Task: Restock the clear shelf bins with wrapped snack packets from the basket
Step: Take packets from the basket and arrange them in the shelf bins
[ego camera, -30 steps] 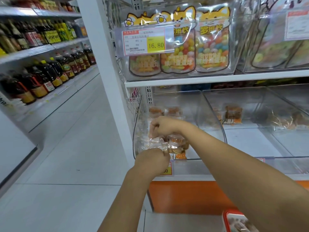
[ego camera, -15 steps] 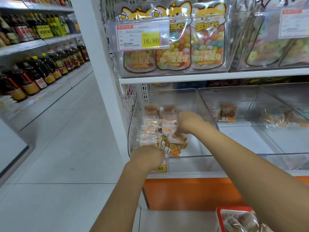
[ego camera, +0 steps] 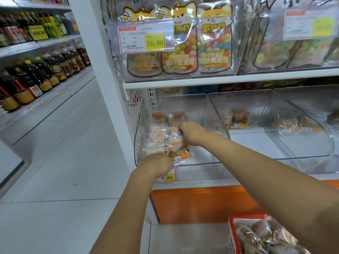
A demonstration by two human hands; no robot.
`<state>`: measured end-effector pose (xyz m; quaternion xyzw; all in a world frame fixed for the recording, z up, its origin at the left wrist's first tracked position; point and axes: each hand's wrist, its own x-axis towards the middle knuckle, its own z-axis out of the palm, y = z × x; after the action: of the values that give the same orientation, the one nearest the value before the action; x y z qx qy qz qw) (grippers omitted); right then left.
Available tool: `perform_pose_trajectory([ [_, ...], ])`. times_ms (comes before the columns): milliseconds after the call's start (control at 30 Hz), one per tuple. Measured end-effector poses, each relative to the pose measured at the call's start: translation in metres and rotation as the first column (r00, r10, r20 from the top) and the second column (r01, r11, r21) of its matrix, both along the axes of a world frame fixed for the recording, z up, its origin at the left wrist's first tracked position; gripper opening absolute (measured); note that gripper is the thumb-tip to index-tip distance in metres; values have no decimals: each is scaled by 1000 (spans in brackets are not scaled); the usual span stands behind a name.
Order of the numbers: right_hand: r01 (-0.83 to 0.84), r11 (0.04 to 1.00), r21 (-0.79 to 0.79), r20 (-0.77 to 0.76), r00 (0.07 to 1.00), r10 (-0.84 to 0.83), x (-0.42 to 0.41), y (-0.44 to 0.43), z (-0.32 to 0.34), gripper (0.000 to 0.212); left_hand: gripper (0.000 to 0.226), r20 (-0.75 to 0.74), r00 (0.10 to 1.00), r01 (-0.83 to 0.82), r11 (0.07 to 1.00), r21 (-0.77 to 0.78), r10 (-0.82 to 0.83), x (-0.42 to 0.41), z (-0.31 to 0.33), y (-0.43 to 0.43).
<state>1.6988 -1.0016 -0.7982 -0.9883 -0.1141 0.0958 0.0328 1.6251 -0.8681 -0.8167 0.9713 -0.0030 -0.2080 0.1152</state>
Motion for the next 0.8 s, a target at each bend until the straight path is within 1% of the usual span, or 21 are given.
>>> perform_pose_trajectory([
  [67,49,999,-18,-86,995,-50,-5,-3,-2,58,33,97,994,-47,999,-10,47,-5,-2,-1],
  [100,66,997,-26,-95,993,-68,-7,-4,-2,61,33,147,987,-61,998,-24,64,-8,-2,-2],
  [167,70,997,-23,-44,997,-71,-12,-7,-2,65,34,232,970,-63,997,-47,72,-12,-3,-3],
  [200,67,998,0,-26,997,-67,-16,-9,0,66,36,275,959,-54,997,-55,67,-14,-4,-2],
  [267,78,992,102,-24,997,-76,-25,-14,3,74,41,386,921,-22,996,-83,52,-20,-6,-1],
  [333,76,977,201,-2,997,-77,-44,-23,14,77,38,538,842,34,991,-130,41,-30,-7,-3],
  [367,57,965,255,42,997,-70,-57,-30,21,70,34,625,779,78,984,-158,39,-37,-8,-5],
  [433,-14,930,367,159,986,-48,-92,-50,35,43,29,761,646,215,946,-243,49,-56,-6,-19],
  [467,-39,904,425,194,980,-49,-114,-62,40,30,28,781,621,287,908,-307,68,-68,-4,-29],
  [500,-48,882,469,205,977,-55,-137,-76,42,23,27,765,638,341,862,-376,81,-80,-3,-40],
  [533,-44,874,483,197,979,-59,-159,-90,41,20,26,726,683,365,824,-434,80,-93,-6,-52],
  [567,-29,884,467,173,983,-59,-178,-104,37,20,26,673,738,367,806,-465,52,-106,-11,-64],
  [600,-4,903,429,134,989,-59,-195,-118,29,21,26,609,793,360,812,-460,-6,-117,-22,-75],
  [667,92,944,317,5,995,-98,-219,-146,6,21,24,451,876,363,847,-388,-169,-136,-54,-94],
  [733,190,968,161,-112,978,-174,-236,-173,-22,16,22,244,923,371,856,-361,-297,-153,-90,-108],
  [800,284,958,46,-169,947,-273,-250,-198,-52,32,24,88,919,389,844,-369,-385,-168,-115,-117],
])
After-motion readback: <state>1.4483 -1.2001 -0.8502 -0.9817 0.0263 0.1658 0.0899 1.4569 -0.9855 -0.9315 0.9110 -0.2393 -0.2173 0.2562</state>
